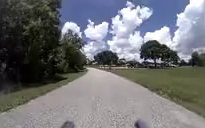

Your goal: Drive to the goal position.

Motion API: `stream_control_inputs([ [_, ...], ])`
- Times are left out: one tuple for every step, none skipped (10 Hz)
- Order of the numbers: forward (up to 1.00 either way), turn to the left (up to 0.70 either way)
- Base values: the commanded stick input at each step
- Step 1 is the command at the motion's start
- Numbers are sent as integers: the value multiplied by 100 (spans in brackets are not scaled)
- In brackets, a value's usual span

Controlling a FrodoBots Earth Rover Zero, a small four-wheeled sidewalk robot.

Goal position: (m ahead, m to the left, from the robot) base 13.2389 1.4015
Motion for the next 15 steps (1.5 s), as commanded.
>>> stream_control_inputs([
  [50, 0],
  [50, 0],
  [50, 0],
  [50, 0],
  [50, 0],
  [50, 0],
  [50, 0],
  [50, 0],
  [50, 0],
  [50, 0],
  [50, 0],
  [50, 0],
  [50, 0],
  [50, 0],
  [50, 0],
])
